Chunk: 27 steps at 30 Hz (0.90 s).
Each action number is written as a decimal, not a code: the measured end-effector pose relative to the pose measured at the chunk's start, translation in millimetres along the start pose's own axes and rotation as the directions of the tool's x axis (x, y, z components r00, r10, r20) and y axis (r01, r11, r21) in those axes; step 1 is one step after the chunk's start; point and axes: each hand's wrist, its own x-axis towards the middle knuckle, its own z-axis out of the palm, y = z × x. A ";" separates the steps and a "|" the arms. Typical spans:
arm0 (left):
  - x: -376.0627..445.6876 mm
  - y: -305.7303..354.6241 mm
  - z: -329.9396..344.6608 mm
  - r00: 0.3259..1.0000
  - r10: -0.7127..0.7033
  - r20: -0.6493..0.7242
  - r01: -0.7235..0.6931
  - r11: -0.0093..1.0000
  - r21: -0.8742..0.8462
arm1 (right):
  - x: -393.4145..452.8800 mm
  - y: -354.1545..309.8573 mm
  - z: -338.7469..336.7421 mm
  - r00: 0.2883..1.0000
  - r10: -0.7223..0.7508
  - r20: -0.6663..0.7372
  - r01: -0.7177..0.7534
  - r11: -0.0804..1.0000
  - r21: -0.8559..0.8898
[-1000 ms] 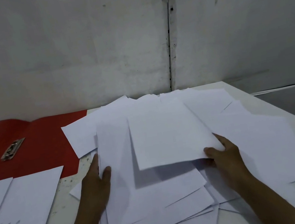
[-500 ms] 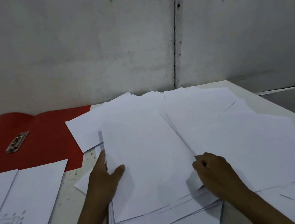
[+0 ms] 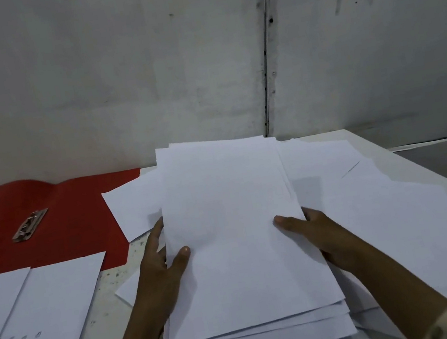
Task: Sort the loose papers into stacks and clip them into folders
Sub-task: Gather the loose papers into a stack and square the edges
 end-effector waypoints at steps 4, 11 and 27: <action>-2.4 1.8 12.1 0.999 0.041 0.024 -0.043 0.995 0.092 | -0.1 9.3 -0.9 0.998 -0.041 -0.045 0.041 0.999 0.010; 31.4 -12.1 2.3 0.994 0.104 -0.022 -0.072 0.811 0.580 | 8.4 17.9 -20.1 0.974 -0.061 -0.220 0.069 0.997 0.030; 96.5 -18.6 -1.7 0.979 0.161 0.121 -0.128 0.034 0.991 | 20.4 21.9 -30.6 0.957 -0.051 -0.286 0.082 0.992 0.096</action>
